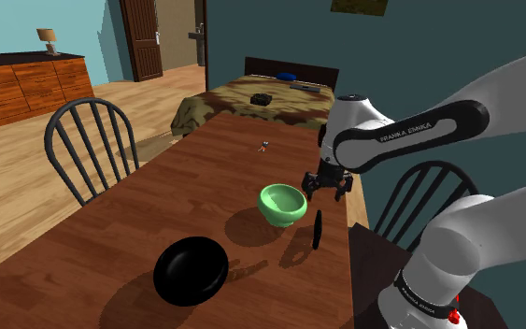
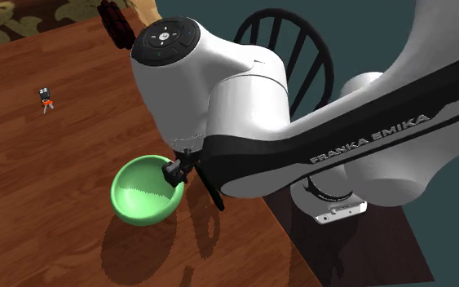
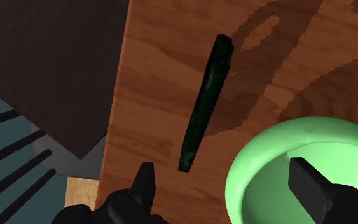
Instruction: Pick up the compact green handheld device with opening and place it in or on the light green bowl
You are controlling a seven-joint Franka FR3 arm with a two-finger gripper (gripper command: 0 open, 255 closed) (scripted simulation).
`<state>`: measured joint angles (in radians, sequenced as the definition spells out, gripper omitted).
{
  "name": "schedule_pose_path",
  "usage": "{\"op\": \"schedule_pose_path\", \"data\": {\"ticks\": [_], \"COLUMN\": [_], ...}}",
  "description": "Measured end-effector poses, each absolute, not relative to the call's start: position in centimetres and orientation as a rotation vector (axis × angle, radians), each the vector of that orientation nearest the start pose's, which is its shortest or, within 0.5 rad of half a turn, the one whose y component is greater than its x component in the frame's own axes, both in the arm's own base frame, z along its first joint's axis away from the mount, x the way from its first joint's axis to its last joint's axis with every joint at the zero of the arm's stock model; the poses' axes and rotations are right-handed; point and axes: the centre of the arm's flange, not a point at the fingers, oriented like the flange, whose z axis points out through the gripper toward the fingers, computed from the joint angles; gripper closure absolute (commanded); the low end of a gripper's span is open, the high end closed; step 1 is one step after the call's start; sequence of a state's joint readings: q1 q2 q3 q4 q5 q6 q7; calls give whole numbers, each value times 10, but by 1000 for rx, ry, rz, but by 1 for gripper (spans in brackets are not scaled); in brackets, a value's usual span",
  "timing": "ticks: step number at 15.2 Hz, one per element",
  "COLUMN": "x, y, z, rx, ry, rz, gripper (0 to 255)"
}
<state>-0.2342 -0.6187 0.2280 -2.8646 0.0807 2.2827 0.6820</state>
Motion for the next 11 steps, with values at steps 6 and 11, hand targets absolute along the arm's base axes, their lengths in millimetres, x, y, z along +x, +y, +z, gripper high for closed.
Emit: {"op": "schedule_pose_path", "data": {"ticks": [6,11], "x": [325,324], "y": [-20,-26], "z": [282,254], "rx": [-2755,-2729], "ry": [1607,1647], "rz": [-69,-70], "gripper": [0,0]}}
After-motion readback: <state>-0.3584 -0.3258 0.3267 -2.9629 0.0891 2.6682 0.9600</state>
